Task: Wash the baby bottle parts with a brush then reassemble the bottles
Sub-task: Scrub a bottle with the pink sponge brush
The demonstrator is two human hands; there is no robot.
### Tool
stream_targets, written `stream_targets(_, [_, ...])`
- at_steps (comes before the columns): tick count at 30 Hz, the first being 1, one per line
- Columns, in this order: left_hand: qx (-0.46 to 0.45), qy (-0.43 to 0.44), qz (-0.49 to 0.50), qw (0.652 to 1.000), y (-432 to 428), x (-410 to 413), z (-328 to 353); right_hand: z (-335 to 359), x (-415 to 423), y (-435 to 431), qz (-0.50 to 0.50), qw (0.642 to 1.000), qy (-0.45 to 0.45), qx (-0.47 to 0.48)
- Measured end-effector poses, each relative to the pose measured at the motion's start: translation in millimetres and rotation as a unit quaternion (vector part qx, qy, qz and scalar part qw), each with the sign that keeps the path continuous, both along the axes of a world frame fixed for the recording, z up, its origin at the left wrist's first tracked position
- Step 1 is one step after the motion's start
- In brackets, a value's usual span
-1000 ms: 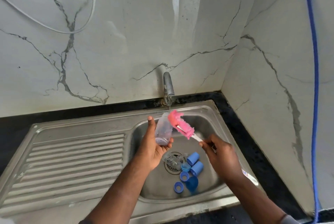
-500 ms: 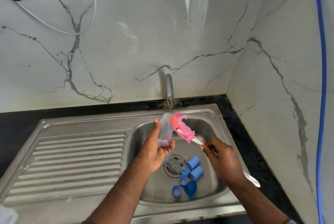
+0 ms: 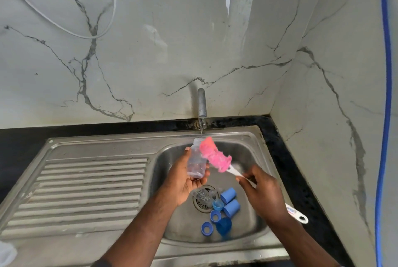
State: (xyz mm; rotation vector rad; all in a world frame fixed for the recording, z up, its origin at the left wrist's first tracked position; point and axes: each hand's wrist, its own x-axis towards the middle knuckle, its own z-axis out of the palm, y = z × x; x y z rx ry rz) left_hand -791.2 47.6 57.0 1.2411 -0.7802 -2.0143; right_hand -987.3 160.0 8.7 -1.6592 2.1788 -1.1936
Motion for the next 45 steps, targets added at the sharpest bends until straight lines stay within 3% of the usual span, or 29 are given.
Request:
stream_targets(9, [-0.042, 0.005, 0.006, 0.999, -4, 3, 3, -4, 1, 1, 0.044, 0.997, -0.06, 0.012])
stream_targets(12, [-0.047, 0.002, 0.002, 0.999, -7, 5, 4, -3, 0, 0, 0.016, 0.998, -0.063, 0.018])
stream_targets(16, [-0.059, -0.011, 0.007, 0.998, -10, 7, 0, 3, 9, 0, 0.108, 0.989, -0.089, 0.053])
stream_targets(19, [-0.057, -0.03, 0.009, 0.998, -11, 9, -2, 3, 15, -4, 0.092, 0.991, -0.078, 0.066])
stream_targets(21, [-0.04, -0.02, 0.013, 0.999, -12, 10, -3, 3, 19, -7, 0.072, 0.992, -0.09, 0.056])
stream_targets(25, [-0.037, 0.021, 0.012, 0.999, -16, 11, 0, 6, 29, -7, 0.124, 0.985, -0.104, 0.065])
stream_targets(27, [-0.029, 0.03, 0.021, 0.999, -17, 11, 2, 7, 27, -11, 0.093, 0.988, -0.113, 0.056])
stream_targets(32, [-0.084, 0.018, -0.011, 0.996, -20, 14, -1, 9, 29, -14, 0.137, 0.986, -0.066, 0.066])
stream_targets(35, [-0.073, 0.033, -0.003, 0.997, -19, 15, -2, 7, 25, -17, 0.07, 0.994, -0.064, 0.048])
stream_targets(38, [-0.098, 0.047, -0.022, 0.994, -16, 17, -6, 7, 29, -12, 0.132, 0.988, -0.061, 0.047])
stream_targets(43, [-0.058, 0.045, -0.01, 0.997, -14, 16, -4, 2, 28, -15, 0.068, 0.994, -0.069, 0.048])
stream_targets(45, [-0.061, 0.045, -0.027, 0.997, -13, 17, -5, 1, 28, -12, 0.103, 0.992, -0.055, 0.049])
